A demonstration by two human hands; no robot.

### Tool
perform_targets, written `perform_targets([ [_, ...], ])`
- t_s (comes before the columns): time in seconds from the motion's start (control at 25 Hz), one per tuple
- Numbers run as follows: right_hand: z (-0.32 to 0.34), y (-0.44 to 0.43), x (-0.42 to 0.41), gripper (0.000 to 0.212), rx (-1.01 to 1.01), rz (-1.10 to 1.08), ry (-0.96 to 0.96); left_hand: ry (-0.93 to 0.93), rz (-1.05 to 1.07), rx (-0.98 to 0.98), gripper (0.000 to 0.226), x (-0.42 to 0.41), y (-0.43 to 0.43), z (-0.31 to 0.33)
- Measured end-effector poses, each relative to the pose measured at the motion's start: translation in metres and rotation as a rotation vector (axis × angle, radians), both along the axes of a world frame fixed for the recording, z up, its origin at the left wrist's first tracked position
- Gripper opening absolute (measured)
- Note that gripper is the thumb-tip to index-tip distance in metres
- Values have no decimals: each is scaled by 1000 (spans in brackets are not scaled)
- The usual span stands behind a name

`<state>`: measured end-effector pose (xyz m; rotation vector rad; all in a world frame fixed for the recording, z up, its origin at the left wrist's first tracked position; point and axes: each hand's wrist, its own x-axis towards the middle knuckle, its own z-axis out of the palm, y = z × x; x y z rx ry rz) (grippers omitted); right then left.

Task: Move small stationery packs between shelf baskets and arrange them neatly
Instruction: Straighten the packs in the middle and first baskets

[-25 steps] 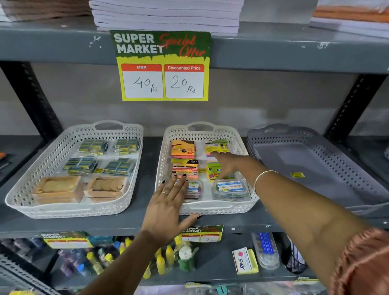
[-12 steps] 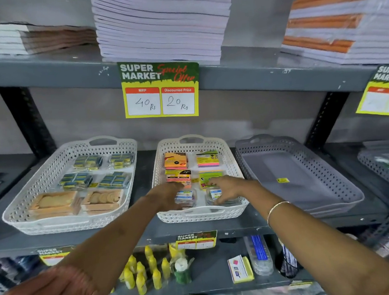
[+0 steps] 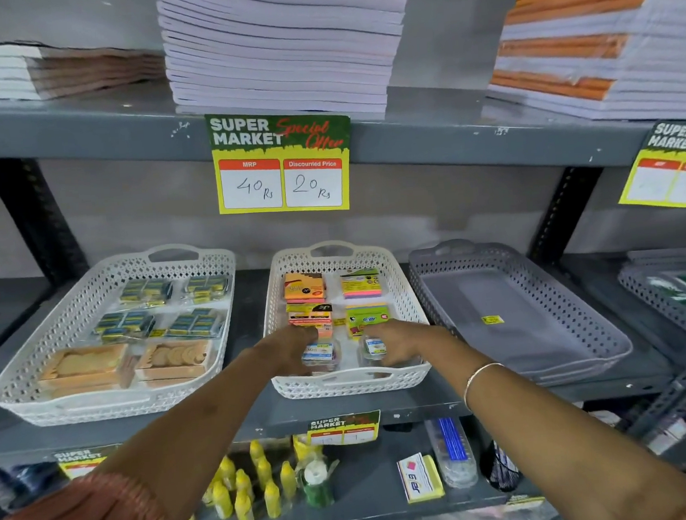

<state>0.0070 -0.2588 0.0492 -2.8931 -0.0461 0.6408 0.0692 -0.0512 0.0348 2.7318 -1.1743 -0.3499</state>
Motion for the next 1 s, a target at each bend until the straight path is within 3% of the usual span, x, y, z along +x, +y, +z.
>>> perform_targets([
  [0.08,11,-4,9,73,79,-37,28,35,8,-71,61,1,-3,3],
  [0.24,25,-20,40,64,193,-218,-213,10,151,-295,67,26,-9,16],
  [0.44,-10,-30,73,93,-62,-62,-85,-117,40,80,95,68,-17,5],
  [0.56,-26,-30,84,92,-99,-14,-42,-207,3,229,88,78,-22,-4],
  [0.84,-23,-28,83,89,-86,-27,-81,-212,21,211,77,86,-25,-9],
  [1.0,-18,-26,83,96,-25,-53,-61,-240,-28,174,95,79,-19,-4],
])
